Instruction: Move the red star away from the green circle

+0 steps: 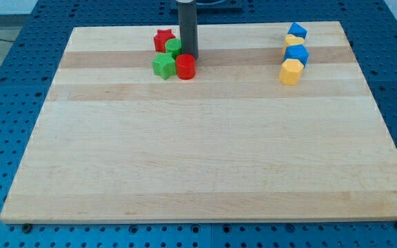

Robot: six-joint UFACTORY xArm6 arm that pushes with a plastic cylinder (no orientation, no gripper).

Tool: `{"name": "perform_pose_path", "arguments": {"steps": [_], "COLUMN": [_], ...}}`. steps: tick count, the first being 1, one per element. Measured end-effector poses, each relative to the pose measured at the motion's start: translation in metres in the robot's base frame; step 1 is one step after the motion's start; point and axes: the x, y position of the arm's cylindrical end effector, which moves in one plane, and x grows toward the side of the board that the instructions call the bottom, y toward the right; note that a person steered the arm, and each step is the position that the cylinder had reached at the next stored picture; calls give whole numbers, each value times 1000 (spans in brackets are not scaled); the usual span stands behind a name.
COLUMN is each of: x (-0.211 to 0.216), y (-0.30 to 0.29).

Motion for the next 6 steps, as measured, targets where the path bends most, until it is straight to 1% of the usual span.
{"name": "perform_pose_path", "arguments": {"steps": [1,2,3,4,5,6], "x": [-15,-54,-35,8,-26,-60], "y": [8,3,-69,-96,-103,-78]}}
